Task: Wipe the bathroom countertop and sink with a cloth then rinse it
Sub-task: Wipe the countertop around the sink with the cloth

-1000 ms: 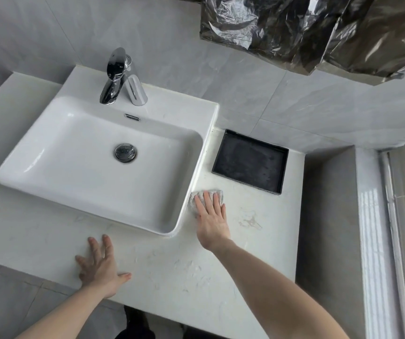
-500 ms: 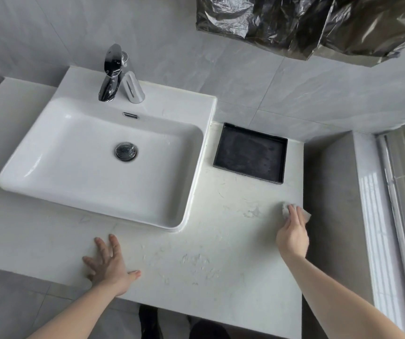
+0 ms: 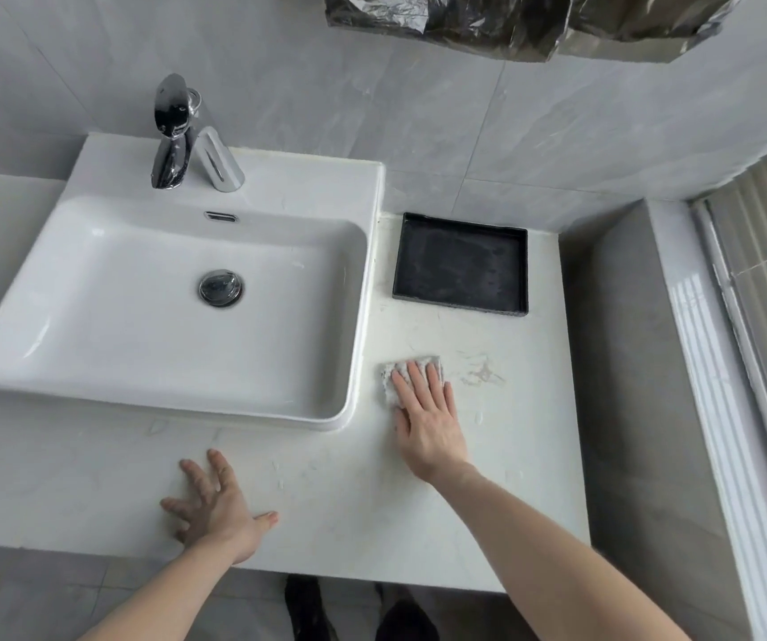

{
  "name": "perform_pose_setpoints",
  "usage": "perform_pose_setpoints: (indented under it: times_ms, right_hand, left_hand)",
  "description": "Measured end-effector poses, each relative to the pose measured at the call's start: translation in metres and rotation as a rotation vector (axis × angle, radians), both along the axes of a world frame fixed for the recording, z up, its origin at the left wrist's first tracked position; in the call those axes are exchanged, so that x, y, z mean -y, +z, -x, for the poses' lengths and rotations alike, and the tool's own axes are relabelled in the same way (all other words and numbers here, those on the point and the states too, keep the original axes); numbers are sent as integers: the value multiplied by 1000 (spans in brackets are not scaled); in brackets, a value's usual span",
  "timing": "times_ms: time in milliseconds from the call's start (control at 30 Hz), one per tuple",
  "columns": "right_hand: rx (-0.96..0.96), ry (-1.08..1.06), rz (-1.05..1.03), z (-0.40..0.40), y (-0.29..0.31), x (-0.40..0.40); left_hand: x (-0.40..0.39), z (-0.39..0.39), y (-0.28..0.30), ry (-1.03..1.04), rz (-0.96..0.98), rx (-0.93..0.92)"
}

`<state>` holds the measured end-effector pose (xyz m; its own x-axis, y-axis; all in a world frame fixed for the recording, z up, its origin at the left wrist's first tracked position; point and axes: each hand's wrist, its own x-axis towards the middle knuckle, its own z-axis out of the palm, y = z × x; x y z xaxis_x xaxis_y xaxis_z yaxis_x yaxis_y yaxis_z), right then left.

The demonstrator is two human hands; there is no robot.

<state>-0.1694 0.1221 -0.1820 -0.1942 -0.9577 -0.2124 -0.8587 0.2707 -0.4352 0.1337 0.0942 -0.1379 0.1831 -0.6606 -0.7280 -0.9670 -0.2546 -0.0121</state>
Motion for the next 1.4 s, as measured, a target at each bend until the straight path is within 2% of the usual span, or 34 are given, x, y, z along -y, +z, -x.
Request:
perform_pose_setpoints:
  times_ms: [233,367,467,633,767,900,1167,1300,1400]
  right_hand:
    - [-49,-468,-28,118,-2,-81]
    - [11,-696,34,127,20,-83]
    - [87,-599,128,86,20,-56]
    - [196,-230,124,-23,10,-13]
    - [35,-42,-14,-67,-1,-12]
    - [-35,-85,-2,-27,-3,-39]
    - [-37,-578,-30,102,2,-121]
    - [31,-686,82,91,19,-101]
    - [111,-536,174,45,21,-66]
  left_hand:
    - [0,1,-1,-4,2,12]
    - [0,0,-1,12,-12,-10]
    - [0,0,0,13,-12,-9]
    - [-1,0,1,17,-13,-30]
    - [0,0,-1,22,-11,-45]
    - [0,-1,-2,18,-13,-47]
    - [0,-1,-4,19,-14,-51]
    - [1,-1,-3,27,-11,-61]
    - [0,-1,-4,30,-11,-64]
